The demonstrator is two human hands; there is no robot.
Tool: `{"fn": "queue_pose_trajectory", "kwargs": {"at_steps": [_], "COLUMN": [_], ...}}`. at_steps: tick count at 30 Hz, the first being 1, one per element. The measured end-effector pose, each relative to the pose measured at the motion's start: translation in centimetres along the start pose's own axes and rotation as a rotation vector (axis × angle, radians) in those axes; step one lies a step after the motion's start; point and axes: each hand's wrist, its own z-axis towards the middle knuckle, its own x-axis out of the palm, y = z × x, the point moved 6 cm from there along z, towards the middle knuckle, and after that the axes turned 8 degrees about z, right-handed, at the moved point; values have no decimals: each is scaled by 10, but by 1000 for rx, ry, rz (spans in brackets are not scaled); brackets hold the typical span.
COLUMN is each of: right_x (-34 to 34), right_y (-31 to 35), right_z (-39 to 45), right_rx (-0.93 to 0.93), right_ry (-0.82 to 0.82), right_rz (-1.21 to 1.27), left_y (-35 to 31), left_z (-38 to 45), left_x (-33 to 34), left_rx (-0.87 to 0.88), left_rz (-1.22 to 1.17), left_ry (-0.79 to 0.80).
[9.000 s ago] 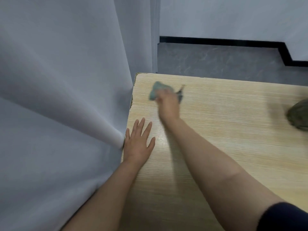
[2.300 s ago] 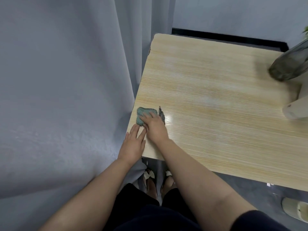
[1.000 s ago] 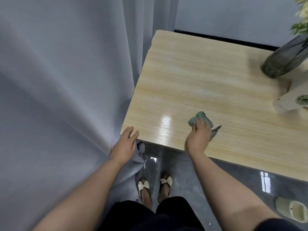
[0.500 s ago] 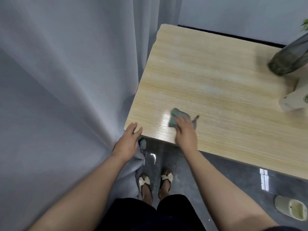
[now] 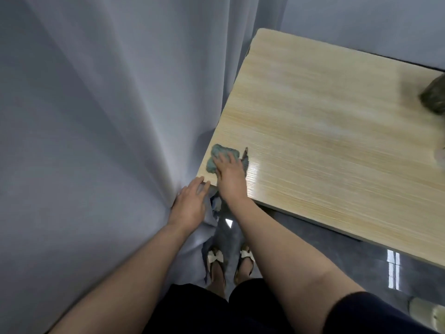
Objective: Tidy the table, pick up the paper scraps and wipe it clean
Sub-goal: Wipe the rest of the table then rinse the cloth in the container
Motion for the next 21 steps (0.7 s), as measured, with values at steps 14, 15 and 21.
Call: {"fn": "queue_pose_trajectory", "kwargs": {"at_steps": [14,15,21], "right_x": [-69,-75,-36], "right_y": [-107,-116,-56], "right_z": [-120,-125,-85], "right_rx": [139,211,181], "right_ry": [-227,-275,-282], "right_rz": [22,25,67], "left_y": [-6,-9,1], "left_z": [0,2,6], "left_x": [-11,-12,-8], "left_rx": [-49,-31,-102], "left_rz": [-72,-56,-106], "left_ry": [-12,-19,14]}}
